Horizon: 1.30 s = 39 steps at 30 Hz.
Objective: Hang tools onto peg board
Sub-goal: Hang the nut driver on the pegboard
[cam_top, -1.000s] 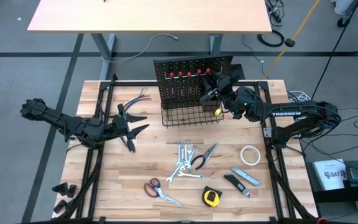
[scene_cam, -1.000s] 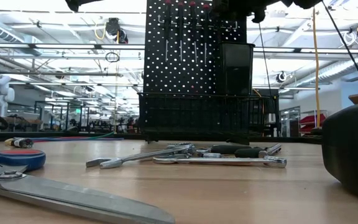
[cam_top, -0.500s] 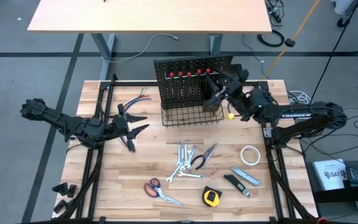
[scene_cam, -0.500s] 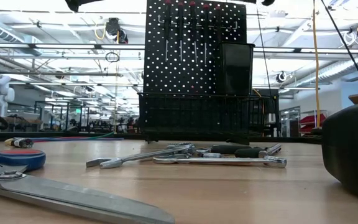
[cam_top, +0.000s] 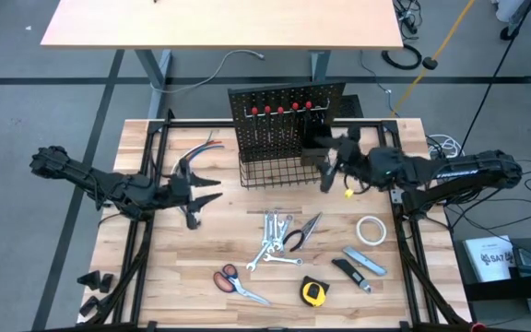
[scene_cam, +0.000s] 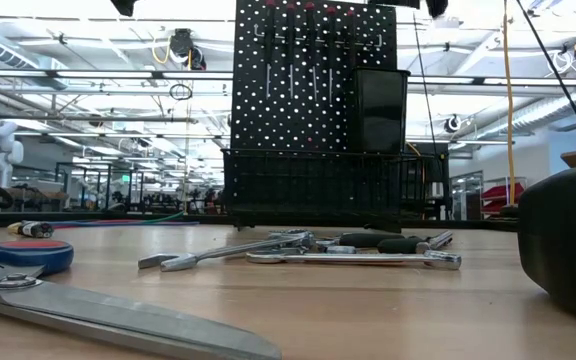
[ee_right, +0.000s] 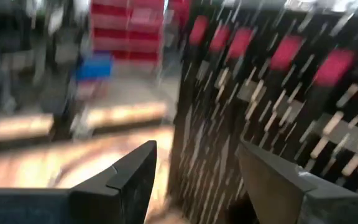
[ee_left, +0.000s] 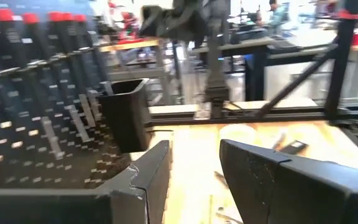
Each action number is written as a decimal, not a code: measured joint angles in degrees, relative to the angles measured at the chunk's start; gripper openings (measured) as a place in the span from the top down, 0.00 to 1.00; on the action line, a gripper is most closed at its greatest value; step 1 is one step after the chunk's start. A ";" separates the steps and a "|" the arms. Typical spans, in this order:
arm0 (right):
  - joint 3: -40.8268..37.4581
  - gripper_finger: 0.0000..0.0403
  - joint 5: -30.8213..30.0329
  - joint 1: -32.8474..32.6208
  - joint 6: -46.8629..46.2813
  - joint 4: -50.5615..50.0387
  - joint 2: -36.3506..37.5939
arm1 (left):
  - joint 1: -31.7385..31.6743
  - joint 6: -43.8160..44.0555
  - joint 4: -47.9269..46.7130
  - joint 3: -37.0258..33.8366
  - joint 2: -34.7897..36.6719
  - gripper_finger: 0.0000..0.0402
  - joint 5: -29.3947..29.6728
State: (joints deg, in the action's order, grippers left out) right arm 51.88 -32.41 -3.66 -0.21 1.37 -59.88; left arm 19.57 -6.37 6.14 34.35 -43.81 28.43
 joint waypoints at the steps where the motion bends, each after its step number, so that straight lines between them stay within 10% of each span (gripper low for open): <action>1: 0.00 0.46 1.17 -0.28 -2.79 -3.66 0.00 | 0.00 -0.02 -0.16 0.00 0.00 0.63 -1.28; 9: 0.00 0.46 8.07 -3.27 -24.65 -22.17 -3.63 | 0.01 0.04 -3.27 -0.04 -0.37 0.63 -5.95; 23: 0.02 0.49 -18.43 -2.97 -13.16 -3.84 -4.83 | -0.08 1.20 -1.12 -0.04 -3.52 0.63 -5.87; 30: 0.02 0.95 -9.97 1.03 4.22 2.45 -6.15 | -0.11 1.07 -1.00 -0.04 -3.78 0.63 -5.73; 39: 0.02 1.00 -0.19 9.46 7.49 6.74 -6.34 | -0.11 1.11 -1.00 -0.04 -3.76 0.63 -5.71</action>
State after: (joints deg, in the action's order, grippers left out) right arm 51.90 -32.59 5.79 7.28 8.11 -66.22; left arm 19.46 -5.26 5.15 34.30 -47.57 22.72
